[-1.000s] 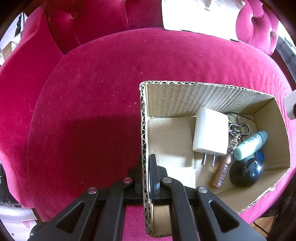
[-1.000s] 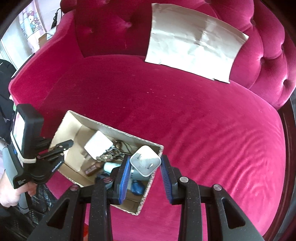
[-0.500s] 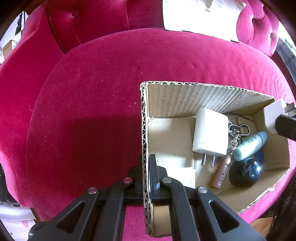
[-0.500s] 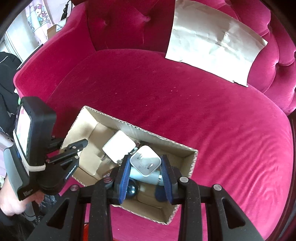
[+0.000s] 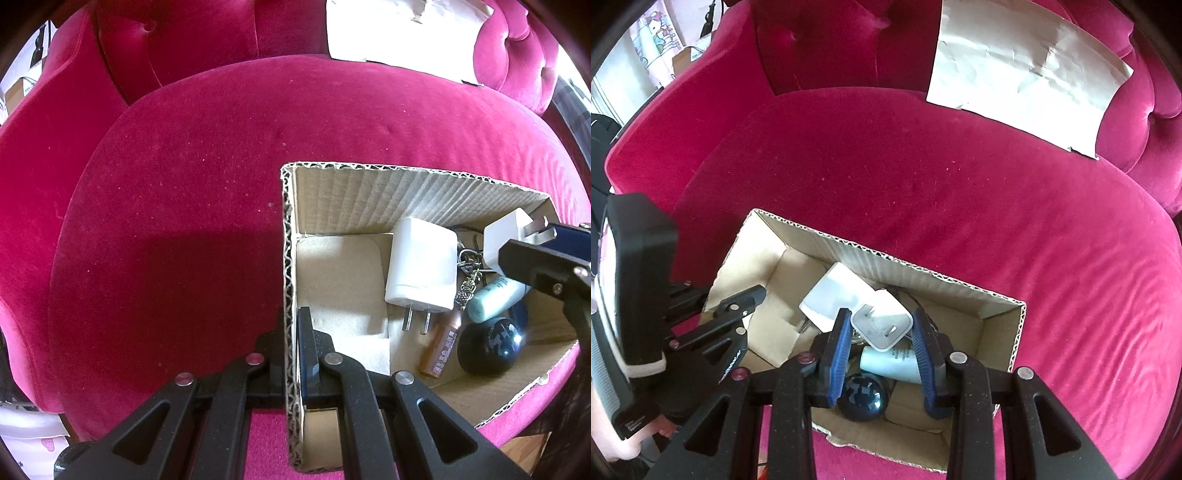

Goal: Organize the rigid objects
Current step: 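Lower the plug into the box and open the right gripper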

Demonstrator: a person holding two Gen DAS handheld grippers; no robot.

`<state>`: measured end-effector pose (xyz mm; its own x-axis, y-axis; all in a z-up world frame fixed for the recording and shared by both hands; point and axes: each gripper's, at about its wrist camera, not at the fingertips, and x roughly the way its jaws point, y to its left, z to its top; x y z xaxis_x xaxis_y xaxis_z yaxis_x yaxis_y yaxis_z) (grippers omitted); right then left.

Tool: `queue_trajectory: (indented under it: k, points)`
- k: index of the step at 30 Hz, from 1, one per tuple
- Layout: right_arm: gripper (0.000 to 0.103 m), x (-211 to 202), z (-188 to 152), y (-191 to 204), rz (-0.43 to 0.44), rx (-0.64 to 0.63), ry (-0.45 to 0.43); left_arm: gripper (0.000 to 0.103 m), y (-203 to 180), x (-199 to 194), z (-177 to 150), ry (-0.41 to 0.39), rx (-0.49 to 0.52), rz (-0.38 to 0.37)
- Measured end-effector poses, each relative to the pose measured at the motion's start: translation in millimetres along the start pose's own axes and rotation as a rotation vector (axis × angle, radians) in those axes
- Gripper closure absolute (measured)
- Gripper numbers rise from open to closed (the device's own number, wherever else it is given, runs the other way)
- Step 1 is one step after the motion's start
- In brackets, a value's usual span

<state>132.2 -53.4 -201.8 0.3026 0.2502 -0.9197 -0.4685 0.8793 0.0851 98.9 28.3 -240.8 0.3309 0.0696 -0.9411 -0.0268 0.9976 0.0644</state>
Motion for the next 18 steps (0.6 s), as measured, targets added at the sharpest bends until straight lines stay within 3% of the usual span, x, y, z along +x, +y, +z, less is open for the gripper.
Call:
queue_trajectory:
  k: [10, 11, 15, 18]
  points:
    - [0.068, 1, 2, 1, 0.012, 0.008, -0.001, 0.100, 0, -1, 0, 0.000, -0.001, 0.001]
    - [0.064, 1, 2, 2, 0.011, 0.008, 0.000, 0.100, 0, -1, 0, 0.000, -0.001, 0.001]
    - [0.022, -9, 0, 2, -0.028, 0.008, -0.030, 0.100, 0, 0, 1, 0.001, 0.000, 0.001]
    - [0.000, -14, -1, 0, -0.046, 0.013, -0.045, 0.100, 0, 0, 1, 0.001, 0.002, 0.003]
